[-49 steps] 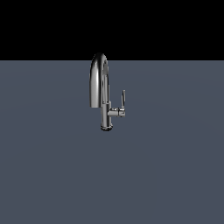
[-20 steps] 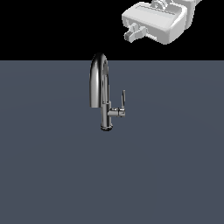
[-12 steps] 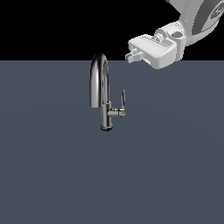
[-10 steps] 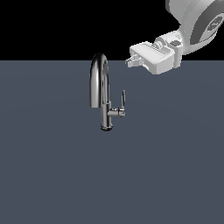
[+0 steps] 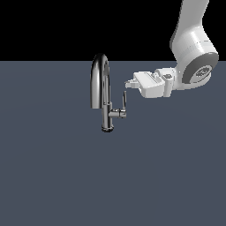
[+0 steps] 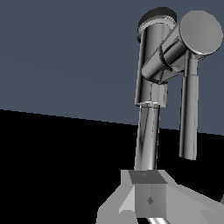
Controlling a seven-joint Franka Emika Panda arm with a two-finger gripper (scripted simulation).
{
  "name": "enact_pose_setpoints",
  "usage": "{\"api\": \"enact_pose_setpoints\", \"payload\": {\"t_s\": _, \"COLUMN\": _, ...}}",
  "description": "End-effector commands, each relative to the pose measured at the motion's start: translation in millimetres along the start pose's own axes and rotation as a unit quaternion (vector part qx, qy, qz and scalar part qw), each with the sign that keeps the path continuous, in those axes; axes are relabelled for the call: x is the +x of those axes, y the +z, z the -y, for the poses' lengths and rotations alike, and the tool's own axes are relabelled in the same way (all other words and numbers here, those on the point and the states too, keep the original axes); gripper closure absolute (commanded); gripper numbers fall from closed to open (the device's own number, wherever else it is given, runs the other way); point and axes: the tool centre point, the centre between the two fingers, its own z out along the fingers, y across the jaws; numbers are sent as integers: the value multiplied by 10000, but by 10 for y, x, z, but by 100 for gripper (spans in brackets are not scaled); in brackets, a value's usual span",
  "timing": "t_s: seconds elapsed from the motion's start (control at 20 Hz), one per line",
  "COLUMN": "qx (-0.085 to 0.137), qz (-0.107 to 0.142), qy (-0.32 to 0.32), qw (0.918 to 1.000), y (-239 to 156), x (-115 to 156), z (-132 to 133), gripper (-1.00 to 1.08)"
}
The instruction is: Turn on the faucet by rotating a designated handle.
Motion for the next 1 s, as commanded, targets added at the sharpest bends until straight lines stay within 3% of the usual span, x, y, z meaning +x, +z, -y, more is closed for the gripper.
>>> {"api": "enact_pose_setpoints", "payload": {"t_s": 0.0, "qx": 187, "qz": 181, "qy": 193, "qw": 9995, "y": 36, "x": 139, "z": 19, "gripper": 108}}
{"api": "enact_pose_setpoints", "payload": {"t_s": 0.4, "qx": 500, "qz": 486, "qy": 526, "qw": 9962, "y": 119, "x": 383, "z": 30, "gripper": 108}}
{"api": "enact_pose_setpoints", "payload": {"t_s": 0.95, "qx": 520, "qz": 508, "qy": 551, "qw": 9958, "y": 139, "x": 377, "z": -78, "gripper": 108}}
